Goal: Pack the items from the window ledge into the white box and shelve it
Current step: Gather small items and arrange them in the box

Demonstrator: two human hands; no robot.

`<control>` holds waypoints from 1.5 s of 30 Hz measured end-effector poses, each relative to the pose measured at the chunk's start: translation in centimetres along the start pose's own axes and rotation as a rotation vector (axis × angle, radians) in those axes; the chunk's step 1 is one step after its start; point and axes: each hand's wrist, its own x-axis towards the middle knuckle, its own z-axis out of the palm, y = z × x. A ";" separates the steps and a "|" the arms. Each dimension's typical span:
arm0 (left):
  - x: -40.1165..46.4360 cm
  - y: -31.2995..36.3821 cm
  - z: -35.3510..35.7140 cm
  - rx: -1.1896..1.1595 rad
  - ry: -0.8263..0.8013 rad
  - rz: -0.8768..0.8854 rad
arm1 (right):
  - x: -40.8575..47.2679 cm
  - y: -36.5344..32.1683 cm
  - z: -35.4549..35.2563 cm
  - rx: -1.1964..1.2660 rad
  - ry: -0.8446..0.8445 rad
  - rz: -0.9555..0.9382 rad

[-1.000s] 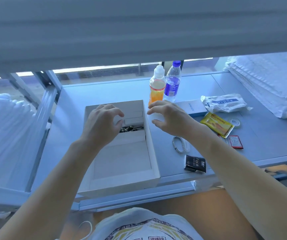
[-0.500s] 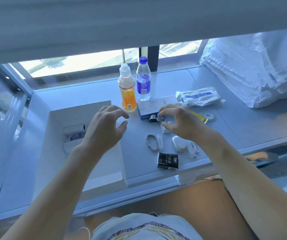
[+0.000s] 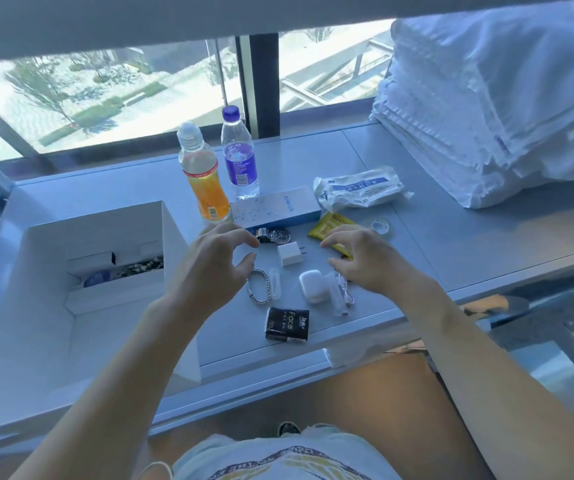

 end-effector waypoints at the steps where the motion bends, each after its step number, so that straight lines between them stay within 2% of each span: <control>1: -0.1 0.1 0.3 0.004 -0.002 -0.006 | -0.1 0.5 0.1 0.006 -0.001 0.014; 12: -0.3 -2.1 1.3 0.002 -0.012 -0.200 | -0.4 3.9 1.7 0.092 -0.031 0.086; 16: -0.4 -2.2 1.9 -0.026 -0.054 -0.193 | -0.9 3.9 2.7 0.104 -0.036 0.127; 21: -0.3 -2.4 2.0 -0.037 -0.074 -0.188 | -1.8 1.9 4.9 0.102 -0.115 0.056; 25: -0.2 -2.5 2.2 -0.039 -0.082 -0.181 | -2.6 1.2 6.4 0.102 -0.045 0.018; 38: 0.0 -3.1 2.6 -0.073 -0.081 -0.143 | -2.3 0.4 8.4 0.040 0.036 0.008; 45: 0.1 -3.7 2.8 -0.085 -0.074 -0.126 | -3.9 2.8 7.4 0.043 0.086 0.033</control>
